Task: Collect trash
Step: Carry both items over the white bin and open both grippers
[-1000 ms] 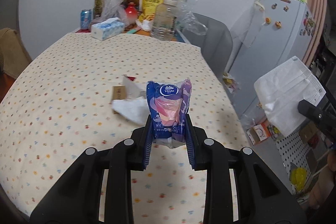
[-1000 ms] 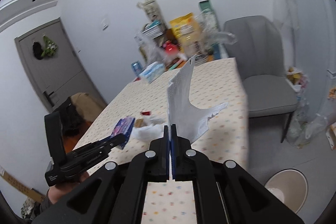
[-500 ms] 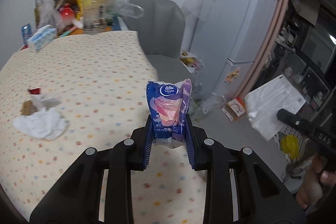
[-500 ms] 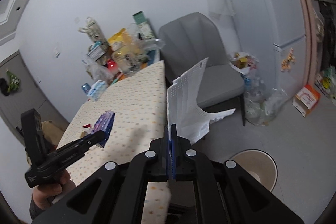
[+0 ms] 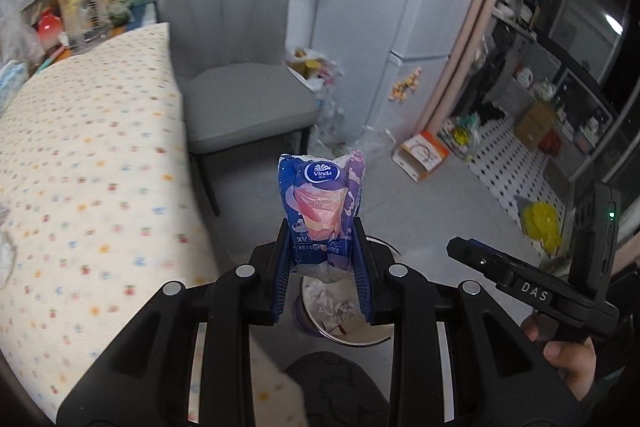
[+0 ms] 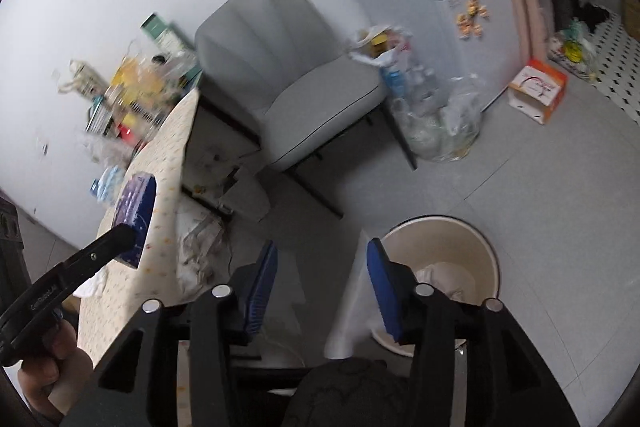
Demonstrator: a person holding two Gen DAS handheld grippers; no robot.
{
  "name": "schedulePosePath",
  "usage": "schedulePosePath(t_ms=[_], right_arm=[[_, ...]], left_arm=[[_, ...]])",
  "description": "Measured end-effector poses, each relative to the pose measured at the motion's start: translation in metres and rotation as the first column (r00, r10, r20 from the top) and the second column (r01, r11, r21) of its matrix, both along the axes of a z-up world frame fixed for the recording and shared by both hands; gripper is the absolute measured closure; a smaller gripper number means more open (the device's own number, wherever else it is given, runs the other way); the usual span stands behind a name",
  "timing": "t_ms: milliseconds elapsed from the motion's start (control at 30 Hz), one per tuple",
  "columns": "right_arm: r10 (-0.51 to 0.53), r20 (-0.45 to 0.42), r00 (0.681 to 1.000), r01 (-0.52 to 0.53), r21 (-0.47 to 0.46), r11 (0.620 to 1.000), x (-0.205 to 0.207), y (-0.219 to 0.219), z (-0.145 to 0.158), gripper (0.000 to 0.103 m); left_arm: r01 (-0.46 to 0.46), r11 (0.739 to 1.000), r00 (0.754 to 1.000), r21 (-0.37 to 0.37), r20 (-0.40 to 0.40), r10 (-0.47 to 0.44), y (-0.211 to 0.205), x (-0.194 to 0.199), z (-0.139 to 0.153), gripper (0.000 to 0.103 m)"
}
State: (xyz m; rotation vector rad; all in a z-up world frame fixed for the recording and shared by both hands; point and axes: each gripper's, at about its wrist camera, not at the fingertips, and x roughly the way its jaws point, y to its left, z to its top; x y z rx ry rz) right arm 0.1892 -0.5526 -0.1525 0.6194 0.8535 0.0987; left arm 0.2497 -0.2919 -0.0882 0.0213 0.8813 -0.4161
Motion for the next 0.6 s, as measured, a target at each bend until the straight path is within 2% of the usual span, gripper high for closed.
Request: schedulePosePath(t_ms=[200,300,367,400,433,467,533,600], right_arm=[[-0.057,-0.03,0.998,0.057,0.008,0.998,-0.011,-0.029,-0.017,0.056],[-0.091,-0.023,0.996,0.091,0.003,0.996,-0.023,-0.041,-0.014,0.049],[-0.112,-0.016,0.994,0.112,-0.003,0.994,-0.031,-0.049,-0.011,0.047],[-0.12,-0.013,0.993,0.12,-0.004,0.993,-0.034,-0.052,-0.009,0.045],[-0.129,-0.01,0.992,0.128,-0.004,0.992,-0.037,-0.055,-0.007,0.044],[-0.138,-0.006,0.99,0.138,-0.005,0.99,-0.04,-0.057,-0.005,0.043],[-0.145,0.0,0.989,0.145,-0.01,0.989,-0.042,-0.059,0.0,0.039],[-0.145,0.007,0.989,0.145,-0.024,0.989,-0.044,-0.055,0.004,0.034]], left_arm=[[0.067,0.998,0.996,0.017,-0.06,-0.066,-0.035,0.006,-0.023,0.075],[0.107,0.994,0.99,0.015,-0.093,-0.105,-0.052,0.006,-0.034,0.074],[0.135,0.991,0.983,0.003,-0.122,-0.134,-0.061,0.007,-0.039,0.066],[0.147,0.989,0.98,-0.011,-0.134,-0.148,-0.064,0.007,-0.042,0.047],[0.151,0.988,0.979,-0.028,-0.135,-0.153,-0.065,0.007,-0.042,0.022],[0.145,0.989,0.981,-0.038,-0.123,-0.149,-0.064,0.006,-0.042,0.014],[0.115,0.992,0.99,-0.055,-0.071,-0.119,-0.057,0.003,-0.036,0.008],[0.092,0.994,0.993,-0.064,-0.065,-0.096,-0.049,0.002,-0.03,0.006]])
